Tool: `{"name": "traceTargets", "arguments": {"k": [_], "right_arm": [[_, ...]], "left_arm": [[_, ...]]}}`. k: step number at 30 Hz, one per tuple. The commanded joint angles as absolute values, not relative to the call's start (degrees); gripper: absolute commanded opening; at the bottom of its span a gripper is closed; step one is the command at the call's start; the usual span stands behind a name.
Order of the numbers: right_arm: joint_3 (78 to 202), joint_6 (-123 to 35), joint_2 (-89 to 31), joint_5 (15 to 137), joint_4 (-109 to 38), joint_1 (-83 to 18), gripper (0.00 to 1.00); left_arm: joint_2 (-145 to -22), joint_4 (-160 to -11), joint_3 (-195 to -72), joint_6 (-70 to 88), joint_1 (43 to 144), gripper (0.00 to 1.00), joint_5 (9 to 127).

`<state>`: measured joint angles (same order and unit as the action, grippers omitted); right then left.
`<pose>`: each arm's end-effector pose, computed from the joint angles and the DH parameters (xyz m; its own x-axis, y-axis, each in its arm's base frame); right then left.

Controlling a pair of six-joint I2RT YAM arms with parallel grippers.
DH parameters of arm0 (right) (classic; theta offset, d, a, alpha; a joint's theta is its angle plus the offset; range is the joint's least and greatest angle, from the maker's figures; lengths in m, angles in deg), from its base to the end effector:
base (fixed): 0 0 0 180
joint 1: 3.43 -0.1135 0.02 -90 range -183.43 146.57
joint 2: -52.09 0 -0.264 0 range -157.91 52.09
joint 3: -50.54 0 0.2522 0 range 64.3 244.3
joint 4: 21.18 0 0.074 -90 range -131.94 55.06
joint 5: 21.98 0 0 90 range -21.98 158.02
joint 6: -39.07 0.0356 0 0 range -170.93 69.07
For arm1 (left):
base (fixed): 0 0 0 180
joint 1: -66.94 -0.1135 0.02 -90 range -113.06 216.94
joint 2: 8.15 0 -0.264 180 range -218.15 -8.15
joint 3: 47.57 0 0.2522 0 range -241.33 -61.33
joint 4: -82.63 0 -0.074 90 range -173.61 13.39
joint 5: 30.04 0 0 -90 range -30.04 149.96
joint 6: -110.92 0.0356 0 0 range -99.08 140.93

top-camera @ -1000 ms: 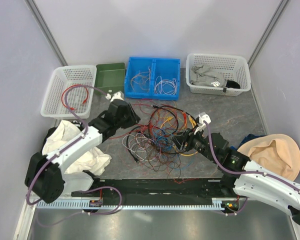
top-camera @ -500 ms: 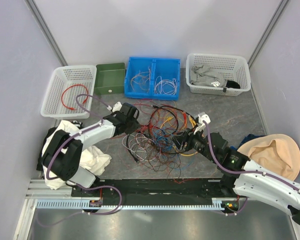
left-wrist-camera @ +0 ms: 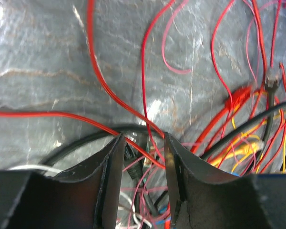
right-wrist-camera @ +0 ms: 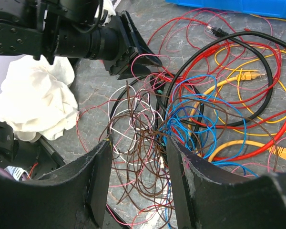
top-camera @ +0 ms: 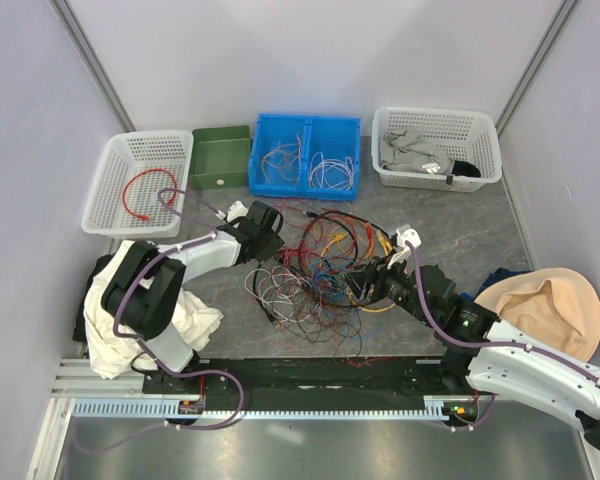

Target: Untangle the cables

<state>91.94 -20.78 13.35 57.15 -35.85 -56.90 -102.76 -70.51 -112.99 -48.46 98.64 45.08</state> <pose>0.1081 0.1347 0.2677 -0.4483 0.2235 -0.8655 -0.5252 0.7176 0.4573 0.2787 -0.1614 0.1637 -0.6097 -0.6866 -0.3960 -0.5247 0.7241 -0.4477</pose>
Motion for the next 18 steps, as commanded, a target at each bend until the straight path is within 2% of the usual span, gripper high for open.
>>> {"name": "traceTargets", "arguments": {"k": [1,5,10,15,18], "right_arm": [[92.0,-21.8,13.6,56.1,-34.9,-57.0,0.56],[91.8,-21.9,13.9,55.6,-34.9,-57.0,0.56],[91.4,-21.8,14.8,55.5,-36.3,-57.0,0.56],[91.8,-21.8,16.1,55.4,-37.5,-57.0,0.56],[92.5,-22.2,17.3,55.0,-38.4,-57.0,0.56]], "left_arm": [[-106.6,-71.7,-114.8,-51.4,97.4,0.44,46.1],[-109.4,-72.5,-114.6,-50.9,96.4,0.31,48.9],[-108.5,-74.2,-112.7,-49.0,96.3,0.02,50.8],[-99.2,-73.7,-110.4,-44.6,96.3,0.02,50.4],[-88.3,-71.2,-110.4,-40.3,96.3,0.02,48.5]]}}
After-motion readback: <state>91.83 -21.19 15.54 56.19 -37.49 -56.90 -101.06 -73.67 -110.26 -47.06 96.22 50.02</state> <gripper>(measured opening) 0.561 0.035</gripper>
